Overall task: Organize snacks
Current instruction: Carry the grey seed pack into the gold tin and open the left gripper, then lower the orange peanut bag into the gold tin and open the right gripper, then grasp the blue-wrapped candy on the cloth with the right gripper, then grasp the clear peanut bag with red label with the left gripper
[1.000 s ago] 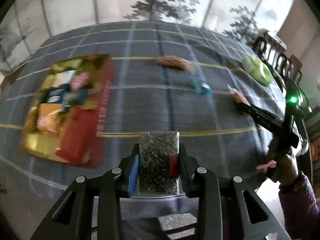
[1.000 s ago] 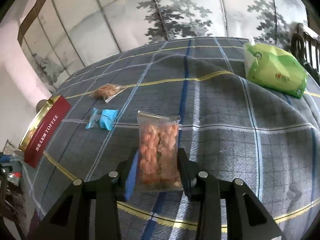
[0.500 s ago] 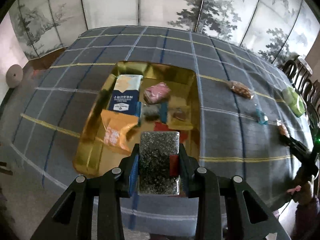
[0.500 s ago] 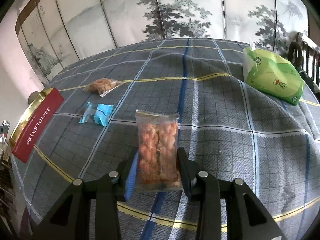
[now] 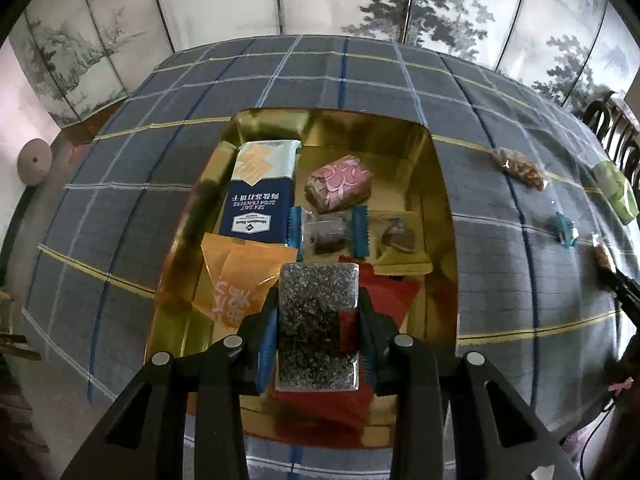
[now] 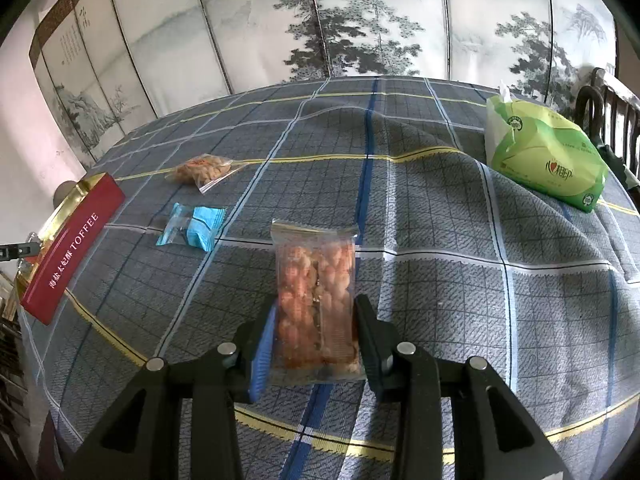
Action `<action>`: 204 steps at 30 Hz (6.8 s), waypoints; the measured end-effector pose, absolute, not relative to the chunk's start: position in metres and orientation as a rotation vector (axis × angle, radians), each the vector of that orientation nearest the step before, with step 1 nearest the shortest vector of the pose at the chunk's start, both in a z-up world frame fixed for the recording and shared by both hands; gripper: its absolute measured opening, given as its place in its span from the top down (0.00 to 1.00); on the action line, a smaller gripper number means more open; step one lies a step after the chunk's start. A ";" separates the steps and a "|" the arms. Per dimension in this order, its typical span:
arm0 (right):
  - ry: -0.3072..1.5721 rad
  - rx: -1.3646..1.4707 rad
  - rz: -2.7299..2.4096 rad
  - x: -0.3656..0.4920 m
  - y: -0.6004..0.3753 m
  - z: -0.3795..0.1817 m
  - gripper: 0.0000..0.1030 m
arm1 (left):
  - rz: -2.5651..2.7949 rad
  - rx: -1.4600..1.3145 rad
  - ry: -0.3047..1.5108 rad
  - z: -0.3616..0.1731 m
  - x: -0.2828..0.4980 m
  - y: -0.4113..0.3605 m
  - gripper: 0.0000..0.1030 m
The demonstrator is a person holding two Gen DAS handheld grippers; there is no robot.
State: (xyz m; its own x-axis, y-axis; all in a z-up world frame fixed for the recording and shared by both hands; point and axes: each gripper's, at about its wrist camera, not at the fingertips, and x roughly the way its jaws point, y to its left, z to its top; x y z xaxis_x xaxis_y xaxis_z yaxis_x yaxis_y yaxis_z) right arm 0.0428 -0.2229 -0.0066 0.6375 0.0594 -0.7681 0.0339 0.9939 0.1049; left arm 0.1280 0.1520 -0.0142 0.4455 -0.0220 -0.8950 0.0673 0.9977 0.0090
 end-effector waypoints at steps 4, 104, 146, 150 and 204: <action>0.880 0.114 0.016 0.043 -0.223 -0.007 0.63 | -0.043 0.067 1.105 -0.018 0.130 0.151 0.70; 1.014 0.273 0.486 0.186 0.058 0.024 0.62 | 0.163 0.071 1.014 -0.019 0.070 0.204 0.22; 0.888 -0.037 0.178 0.114 -0.133 0.014 0.37 | 0.016 0.229 1.038 -0.002 0.081 0.100 0.21; 0.939 -0.030 0.198 0.131 -0.131 0.000 0.37 | -0.006 0.252 1.036 -0.002 0.087 0.082 0.21; 0.811 0.187 0.067 0.044 -0.329 0.003 0.64 | -0.108 -0.128 1.480 -0.055 0.249 -0.089 0.71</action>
